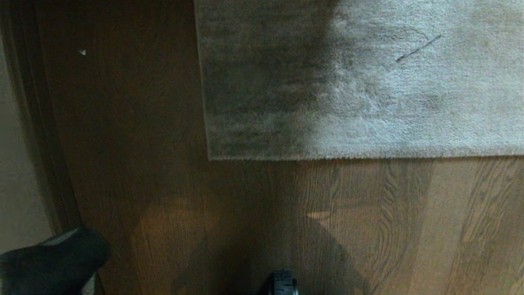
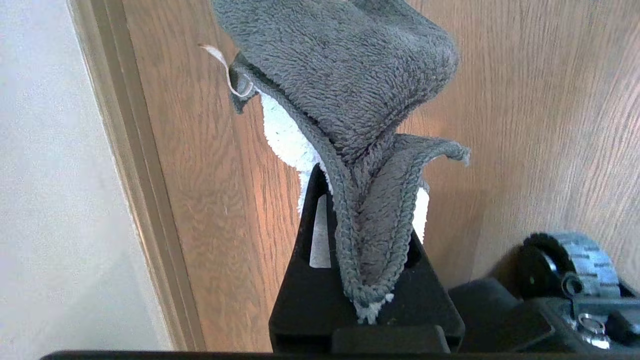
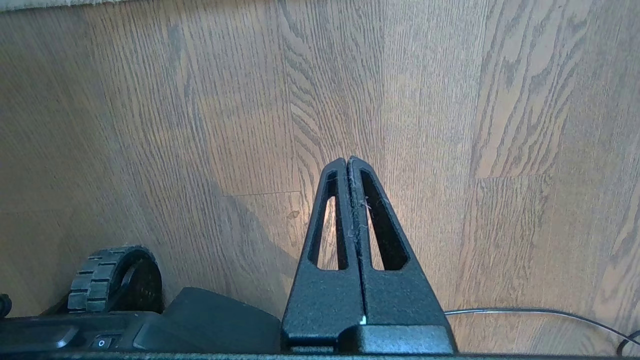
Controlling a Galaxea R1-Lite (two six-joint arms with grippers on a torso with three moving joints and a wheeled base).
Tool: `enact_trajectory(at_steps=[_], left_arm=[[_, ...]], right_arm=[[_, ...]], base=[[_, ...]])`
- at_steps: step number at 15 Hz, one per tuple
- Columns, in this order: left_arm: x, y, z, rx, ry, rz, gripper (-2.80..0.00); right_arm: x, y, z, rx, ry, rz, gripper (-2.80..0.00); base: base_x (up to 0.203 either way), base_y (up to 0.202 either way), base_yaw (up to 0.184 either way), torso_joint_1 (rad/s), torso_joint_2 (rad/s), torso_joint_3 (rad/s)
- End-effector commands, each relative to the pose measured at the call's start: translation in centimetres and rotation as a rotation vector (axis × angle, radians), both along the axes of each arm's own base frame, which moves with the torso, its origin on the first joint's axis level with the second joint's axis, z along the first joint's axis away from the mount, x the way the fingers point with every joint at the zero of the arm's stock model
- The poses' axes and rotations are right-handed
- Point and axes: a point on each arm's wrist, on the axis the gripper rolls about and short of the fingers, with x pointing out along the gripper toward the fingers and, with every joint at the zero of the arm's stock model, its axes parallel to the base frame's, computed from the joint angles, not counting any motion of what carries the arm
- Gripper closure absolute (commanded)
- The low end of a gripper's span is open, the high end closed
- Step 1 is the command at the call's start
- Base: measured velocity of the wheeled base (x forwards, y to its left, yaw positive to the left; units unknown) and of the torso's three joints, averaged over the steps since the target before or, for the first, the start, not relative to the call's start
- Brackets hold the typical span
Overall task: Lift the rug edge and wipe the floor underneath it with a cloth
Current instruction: Put down the rag
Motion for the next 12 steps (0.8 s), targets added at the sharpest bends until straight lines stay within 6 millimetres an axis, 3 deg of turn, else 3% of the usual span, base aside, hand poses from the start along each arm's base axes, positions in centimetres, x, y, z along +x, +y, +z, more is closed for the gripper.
enact_trajectory(at_steps=[1, 7, 12], left_arm=[[0.0, 0.0, 0.0, 0.0, 0.018, -0.002, 0.0], [1.4, 0.0, 3.0, 0.001, 0.131, -0.034, 0.0], [4.6, -0.2, 5.6, 0.009, 0.164, -0.099, 0.0]], right_arm=[[0.0, 0.0, 0.0, 0.001, 0.001, 0.001, 0.0], [0.0, 0.0, 0.0, 0.001, 0.002, 0.001, 0.0], [0.0, 0.0, 0.0, 0.001, 0.001, 0.001, 0.0]], base=[[0.0, 0.0, 0.0, 0.0, 0.0, 0.0], [0.0, 0.0, 0.0, 0.0, 0.0, 0.0], [0.0, 0.0, 0.0, 0.0, 0.0, 0.0]])
